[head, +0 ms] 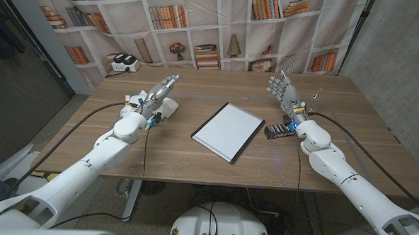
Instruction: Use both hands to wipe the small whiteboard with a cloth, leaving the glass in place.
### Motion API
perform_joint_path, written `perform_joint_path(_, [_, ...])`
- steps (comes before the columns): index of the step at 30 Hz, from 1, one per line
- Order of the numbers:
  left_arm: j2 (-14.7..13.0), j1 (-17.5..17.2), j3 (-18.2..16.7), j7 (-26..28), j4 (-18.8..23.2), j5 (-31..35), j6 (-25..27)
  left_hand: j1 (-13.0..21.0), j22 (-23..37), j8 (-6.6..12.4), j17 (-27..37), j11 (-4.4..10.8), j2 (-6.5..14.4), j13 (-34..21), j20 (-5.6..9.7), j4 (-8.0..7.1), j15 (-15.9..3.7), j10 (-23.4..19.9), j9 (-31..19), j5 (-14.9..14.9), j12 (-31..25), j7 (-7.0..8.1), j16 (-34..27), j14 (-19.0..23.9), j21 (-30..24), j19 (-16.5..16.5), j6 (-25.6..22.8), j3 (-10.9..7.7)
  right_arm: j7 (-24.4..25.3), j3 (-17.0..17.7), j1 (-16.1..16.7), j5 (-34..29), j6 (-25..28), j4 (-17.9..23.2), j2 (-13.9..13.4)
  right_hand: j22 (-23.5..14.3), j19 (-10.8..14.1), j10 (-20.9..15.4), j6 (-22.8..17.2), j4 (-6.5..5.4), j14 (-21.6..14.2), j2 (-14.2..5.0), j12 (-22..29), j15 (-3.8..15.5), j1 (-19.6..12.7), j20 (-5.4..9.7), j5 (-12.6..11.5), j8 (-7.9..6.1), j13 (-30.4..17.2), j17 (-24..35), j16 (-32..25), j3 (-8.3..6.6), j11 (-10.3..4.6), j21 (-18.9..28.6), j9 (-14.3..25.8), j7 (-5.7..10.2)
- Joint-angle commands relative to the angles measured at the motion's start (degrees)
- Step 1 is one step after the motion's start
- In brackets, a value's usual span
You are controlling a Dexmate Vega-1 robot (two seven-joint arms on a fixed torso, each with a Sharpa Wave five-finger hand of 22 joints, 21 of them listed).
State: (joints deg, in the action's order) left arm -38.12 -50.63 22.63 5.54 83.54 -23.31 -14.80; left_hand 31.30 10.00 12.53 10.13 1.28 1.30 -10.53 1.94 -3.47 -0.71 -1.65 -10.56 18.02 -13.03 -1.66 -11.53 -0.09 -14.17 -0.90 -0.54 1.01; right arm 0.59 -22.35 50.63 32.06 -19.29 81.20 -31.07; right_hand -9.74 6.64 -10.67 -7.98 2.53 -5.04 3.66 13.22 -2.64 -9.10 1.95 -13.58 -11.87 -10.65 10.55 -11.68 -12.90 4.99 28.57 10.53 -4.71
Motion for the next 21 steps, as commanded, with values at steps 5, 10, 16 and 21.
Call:
perform_joint_path(5, [-2.4,-5.0,-2.4,13.1,3.3,13.5,-4.1,2.8,0.4,1.43,0.4,1.68,0.1,-0.3,1.20,1.32,-1.45,-6.2,-0.2,0.5,-1.2,0.33,-1.4,7.2,-1.6,7.7,-6.2,0.45,2.1,-0.5,0.4,-1.3,0.3,0.4,0.8,-0.3,0.4,-0.6,-0.7,0.11,-0.7,-0.35,0.5,0.21,-0.5,2.11,-0.3,-0.07,-0.2,0.1,-0.3,0.11,0.19,-0.4,0.3,0.23])
perform_joint_path(10, [-2.8,-6.7,-3.2,18.7,5.4,19.3,-2.3,3.5,0.4,1.72,0.4,2.19,0.1,-0.3,1.31,1.57,-1.91,-8.1,-0.2,0.6,-1.4,0.43,-1.5,9.1,-1.8,9.2,-8.1,0.60,1.5,-0.8,-0.1,-1.2,-0.1,-0.6,1.4,-0.3,0.7,-0.8,-0.9,0.14,-1.0,-0.41,0.5,0.22,-0.5,2.19,-0.3,-0.08,-0.1,0.1,-0.3,0.13,0.14,-0.5,0.3,0.25])
perform_joint_path(16, [-4.4,-8.8,-4.0,23.6,10.0,26.0,5.0,4.1,0.4,1.95,0.4,2.62,0.1,-0.3,1.35,1.86,-2.33,-9.2,-0.2,0.9,-1.5,0.75,-1.5,10.0,-1.9,10.1,-9.5,0.62,1.4,-1.1,-0.7,-1.1,0.4,-1.2,1.8,-0.3,0.8,-1.0,-1.0,0.17,-1.1,-0.43,0.6,0.26,-0.6,2.20,-0.3,-0.11,-0.1,0.1,-0.3,0.16,0.04,-0.6,0.3,0.31])
perform_joint_path(21, [-5.1,-9.5,-4.0,27.4,12.0,31.3,9.6,4.5,0.5,1.70,0.4,2.65,0.2,-0.3,1.24,2.03,-2.22,-8.9,-0.2,1.0,-1.1,0.90,-1.2,9.8,-1.7,10.1,-9.3,0.59,1.3,-0.9,-0.9,-0.6,-0.6,-2.5,2.5,-0.3,1.4,-1.6,-1.4,0.19,-1.8,-0.49,0.7,0.27,-0.6,2.16,-0.3,-0.15,-0.1,0.1,-0.5,0.22,0.00,-0.6,0.3,0.34])
